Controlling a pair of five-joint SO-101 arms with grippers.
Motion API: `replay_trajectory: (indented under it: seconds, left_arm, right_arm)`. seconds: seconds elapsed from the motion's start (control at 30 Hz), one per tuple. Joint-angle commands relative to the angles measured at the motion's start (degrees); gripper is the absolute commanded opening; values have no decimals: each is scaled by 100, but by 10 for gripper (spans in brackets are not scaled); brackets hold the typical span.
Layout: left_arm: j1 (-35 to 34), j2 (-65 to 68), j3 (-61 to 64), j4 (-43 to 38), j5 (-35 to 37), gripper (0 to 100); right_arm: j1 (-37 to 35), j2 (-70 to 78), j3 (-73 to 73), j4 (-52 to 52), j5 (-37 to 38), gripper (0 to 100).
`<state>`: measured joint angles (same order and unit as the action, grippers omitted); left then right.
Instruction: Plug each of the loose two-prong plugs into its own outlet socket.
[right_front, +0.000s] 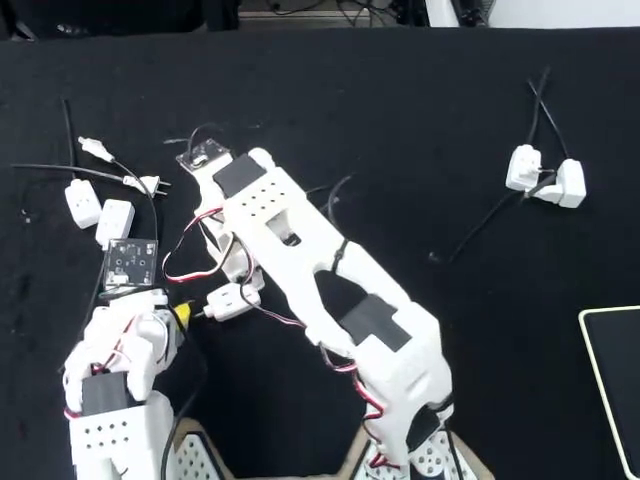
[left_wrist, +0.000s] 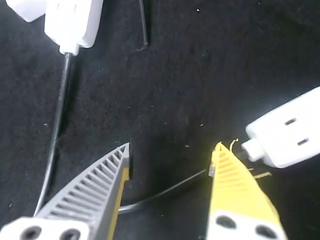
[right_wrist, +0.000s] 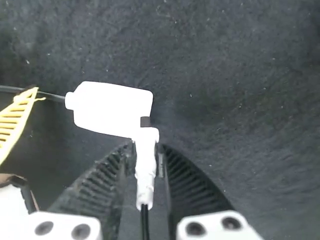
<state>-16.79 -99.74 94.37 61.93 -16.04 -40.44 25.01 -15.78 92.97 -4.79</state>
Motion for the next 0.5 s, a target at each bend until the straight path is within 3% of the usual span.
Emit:
replay_trajectory:
  seconds: [0.0, 0.2, 0.47]
  left_arm:
    - [-760, -26, -391, -18, 422, 263]
    - [-1903, -26, -593, -281, 1538, 263]
    - [-2044, -26, -637, -334, 1934, 263]
  right_arm:
    - [79, -31, -277, -114, -105, 10]
    - [70, -31, -277, -105, -105, 10]
    - [-176, -31, -224, -97, -185, 10]
